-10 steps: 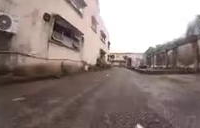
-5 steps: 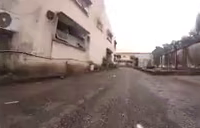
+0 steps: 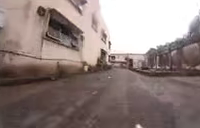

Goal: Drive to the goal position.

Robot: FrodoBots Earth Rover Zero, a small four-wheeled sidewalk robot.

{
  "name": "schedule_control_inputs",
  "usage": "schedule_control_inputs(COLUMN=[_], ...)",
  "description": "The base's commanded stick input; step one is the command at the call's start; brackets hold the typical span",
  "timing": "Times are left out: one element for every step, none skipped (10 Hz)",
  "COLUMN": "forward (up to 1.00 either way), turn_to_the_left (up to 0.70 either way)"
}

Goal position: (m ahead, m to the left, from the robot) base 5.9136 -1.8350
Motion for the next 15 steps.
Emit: schedule_control_inputs(forward=[0.7, 0.7, 0.7, 0.7, 0.7, 0.7, 0.7, 0.7, 0.7, 0.7, 0.7, 0.7, 0.7, 0.7, 0.7], turn_to_the_left=[-0.17, -0.17, -0.02, 0.18, 0.18, 0.18, 0.18, 0.18, 0.18, -0.01, -0.17, -0.17, -0.17, -0.17, -0.17])
